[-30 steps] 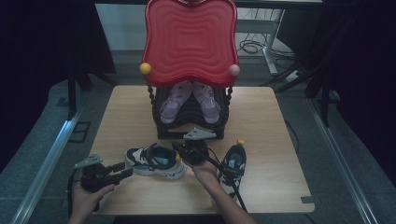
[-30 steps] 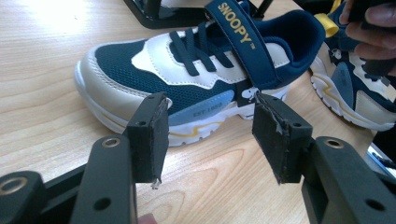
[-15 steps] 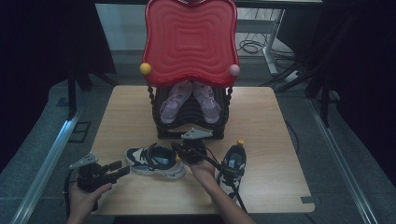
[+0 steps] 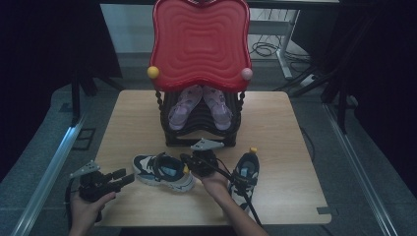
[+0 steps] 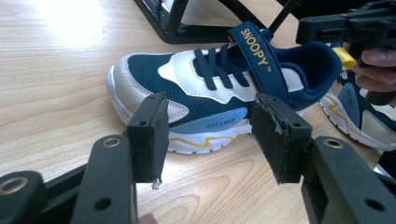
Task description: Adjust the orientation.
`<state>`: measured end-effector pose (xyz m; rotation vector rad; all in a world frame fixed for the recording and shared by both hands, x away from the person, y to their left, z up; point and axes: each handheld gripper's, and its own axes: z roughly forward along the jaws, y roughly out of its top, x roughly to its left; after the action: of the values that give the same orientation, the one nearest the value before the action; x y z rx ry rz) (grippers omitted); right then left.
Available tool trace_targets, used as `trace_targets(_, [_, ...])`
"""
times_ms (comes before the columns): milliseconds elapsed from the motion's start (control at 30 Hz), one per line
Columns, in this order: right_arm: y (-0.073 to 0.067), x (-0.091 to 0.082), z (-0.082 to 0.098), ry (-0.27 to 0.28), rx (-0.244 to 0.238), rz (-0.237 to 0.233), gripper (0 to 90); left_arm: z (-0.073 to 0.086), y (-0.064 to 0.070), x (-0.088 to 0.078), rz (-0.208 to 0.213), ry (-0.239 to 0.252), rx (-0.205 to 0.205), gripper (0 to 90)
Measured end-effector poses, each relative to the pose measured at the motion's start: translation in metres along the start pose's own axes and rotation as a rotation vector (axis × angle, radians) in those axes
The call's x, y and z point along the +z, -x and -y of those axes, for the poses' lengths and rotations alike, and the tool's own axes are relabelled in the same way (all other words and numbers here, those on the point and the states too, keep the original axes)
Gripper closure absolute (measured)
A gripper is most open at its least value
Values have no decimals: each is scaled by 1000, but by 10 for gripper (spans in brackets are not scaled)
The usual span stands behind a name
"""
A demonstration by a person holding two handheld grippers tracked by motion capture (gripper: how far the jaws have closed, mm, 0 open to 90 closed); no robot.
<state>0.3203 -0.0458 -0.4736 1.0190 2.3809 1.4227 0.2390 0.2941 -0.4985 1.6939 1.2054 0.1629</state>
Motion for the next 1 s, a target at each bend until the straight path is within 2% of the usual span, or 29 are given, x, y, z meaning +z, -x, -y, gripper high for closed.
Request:
trace_targets(267, [-16, -7, 7, -2, -29, -39, 895, 0, -1, -1, -10, 1, -3, 461])
trace_targets(300, [-18, -8, 9, 0, -36, -41, 895, 0, -1, -2, -25, -1, 5, 461])
trace_targets(433, [-23, -11, 12, 5, -42, -49, 895, 0, -2, -4, -29, 7, 3, 461])
trace_targets(633, [-31, -14, 16, 10, -54, -55, 895, 0, -3, -5, -29, 10, 0, 461])
trace_targets(1000, [-51, -14, 23, 5, -82, -104, 895, 0, -5, -6, -28, 12, -4, 461])
